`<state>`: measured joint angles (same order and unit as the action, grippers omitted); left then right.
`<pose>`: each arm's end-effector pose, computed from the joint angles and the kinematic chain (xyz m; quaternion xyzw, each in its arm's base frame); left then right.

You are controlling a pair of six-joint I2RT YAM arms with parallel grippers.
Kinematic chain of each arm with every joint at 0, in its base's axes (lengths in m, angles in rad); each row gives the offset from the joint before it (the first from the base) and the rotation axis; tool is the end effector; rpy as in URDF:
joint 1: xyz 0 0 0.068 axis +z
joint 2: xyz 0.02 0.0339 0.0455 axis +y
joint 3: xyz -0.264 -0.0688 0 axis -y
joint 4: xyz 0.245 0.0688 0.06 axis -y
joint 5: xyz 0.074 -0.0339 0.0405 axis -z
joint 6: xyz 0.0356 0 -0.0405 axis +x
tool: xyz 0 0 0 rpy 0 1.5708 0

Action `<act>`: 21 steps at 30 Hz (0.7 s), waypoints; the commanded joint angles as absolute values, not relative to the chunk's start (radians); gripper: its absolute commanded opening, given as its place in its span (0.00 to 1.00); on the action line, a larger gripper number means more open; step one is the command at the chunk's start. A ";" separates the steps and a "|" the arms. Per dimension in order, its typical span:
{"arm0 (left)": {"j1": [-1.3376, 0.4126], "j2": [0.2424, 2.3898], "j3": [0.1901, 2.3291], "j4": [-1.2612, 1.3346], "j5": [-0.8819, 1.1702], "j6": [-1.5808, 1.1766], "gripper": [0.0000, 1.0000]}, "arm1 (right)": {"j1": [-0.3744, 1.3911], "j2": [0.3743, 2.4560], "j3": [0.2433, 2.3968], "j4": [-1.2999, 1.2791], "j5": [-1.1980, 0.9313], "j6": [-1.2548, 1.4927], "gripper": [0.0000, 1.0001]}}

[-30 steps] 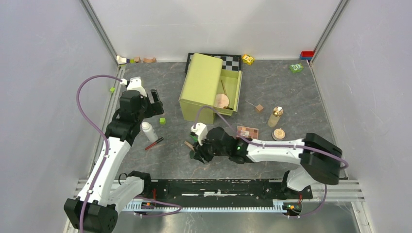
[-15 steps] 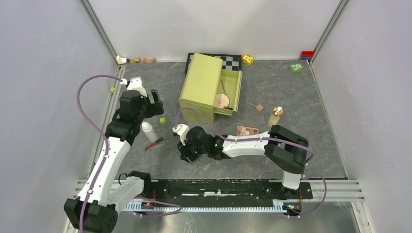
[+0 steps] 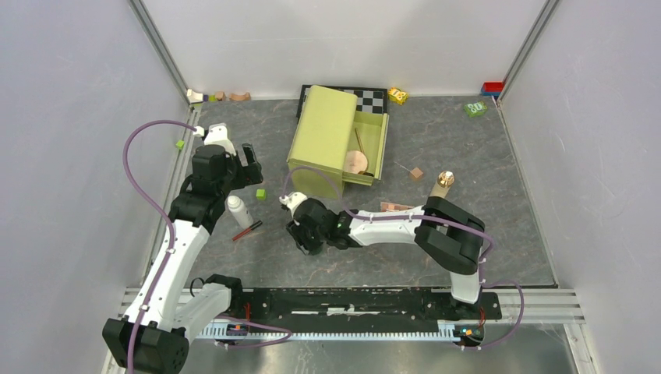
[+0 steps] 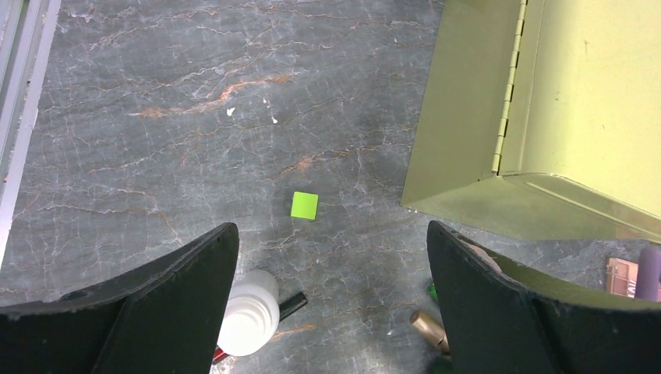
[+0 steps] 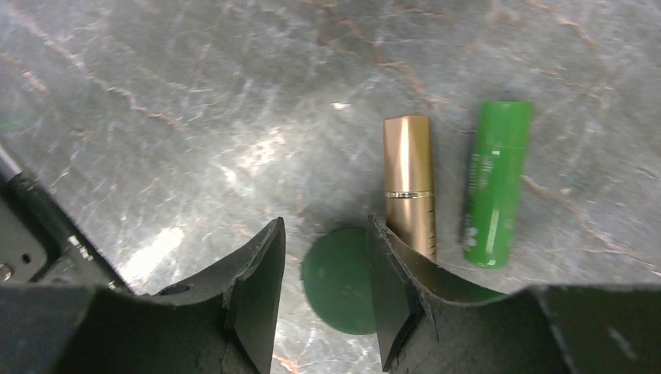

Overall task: Organize the makeup
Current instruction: Pick up the makeup tool from the center of the board.

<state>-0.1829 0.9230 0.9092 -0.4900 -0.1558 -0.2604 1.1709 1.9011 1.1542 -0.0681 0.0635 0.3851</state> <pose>0.1997 -0.0313 0.3279 -0.0728 0.8562 -0.0461 0.5093 0.1583 0.3687 0.1611 -0.3449 0.8627 0.2378 0.2834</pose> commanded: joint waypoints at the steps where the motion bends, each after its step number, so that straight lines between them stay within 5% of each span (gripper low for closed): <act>1: -0.187 0.915 0.911 -0.448 -0.163 -0.213 0.96 | 1.143 1.911 1.197 -0.128 0.148 0.425 0.49; 21: -0.187 0.919 0.913 -0.448 -0.154 -0.213 0.96 | 1.141 1.833 1.129 -0.215 0.159 0.406 0.58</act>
